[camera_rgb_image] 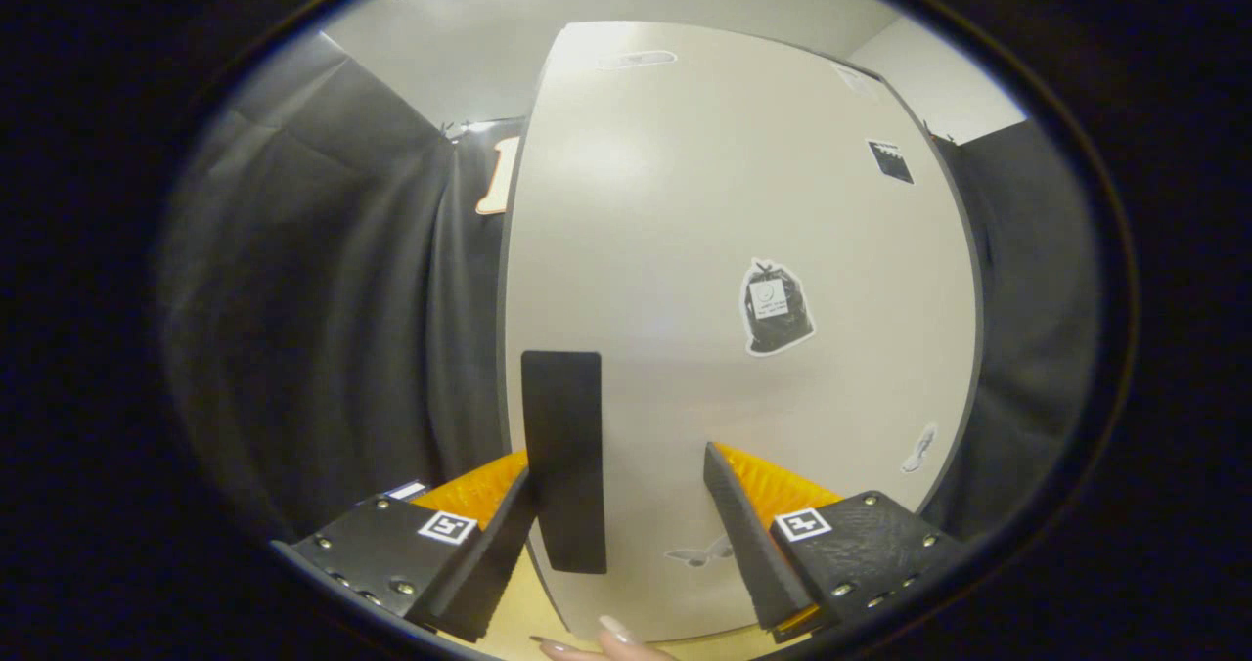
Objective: Open the shoe cabinet door, grab the shoes and put them into the shoe cabinet, then close the shoe cabinet door.
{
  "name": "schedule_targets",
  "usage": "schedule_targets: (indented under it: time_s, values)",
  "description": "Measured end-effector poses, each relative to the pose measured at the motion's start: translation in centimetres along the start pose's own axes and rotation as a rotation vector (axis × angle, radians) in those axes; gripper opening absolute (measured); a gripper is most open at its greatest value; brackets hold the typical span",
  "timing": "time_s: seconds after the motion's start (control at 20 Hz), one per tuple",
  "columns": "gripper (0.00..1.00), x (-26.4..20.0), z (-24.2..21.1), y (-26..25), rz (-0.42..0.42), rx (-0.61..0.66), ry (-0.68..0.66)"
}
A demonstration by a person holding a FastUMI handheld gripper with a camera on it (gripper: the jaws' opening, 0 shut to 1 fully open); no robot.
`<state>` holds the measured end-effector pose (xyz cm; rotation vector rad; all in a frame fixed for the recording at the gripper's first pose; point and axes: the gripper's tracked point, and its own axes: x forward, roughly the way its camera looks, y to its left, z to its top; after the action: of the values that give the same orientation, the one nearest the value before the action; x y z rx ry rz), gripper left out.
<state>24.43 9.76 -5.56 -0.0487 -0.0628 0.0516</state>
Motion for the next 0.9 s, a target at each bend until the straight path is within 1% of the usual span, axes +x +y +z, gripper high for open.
schedule_targets:
  time_s: [0.3, 0.6, 0.7, 0.9]
  values:
    - [0.95, 1.4, -0.1, 0.0, -0.054, 0.006, -0.017]
    - [0.95, 1.6, -0.1, -0.1, -0.058, 0.016, -0.023]
    - [0.96, 1.2, -0.2, 0.1, -0.037, 0.027, -0.017]
    - [0.96, -0.8, -0.3, 0.4, 0.039, 0.089, -0.012]
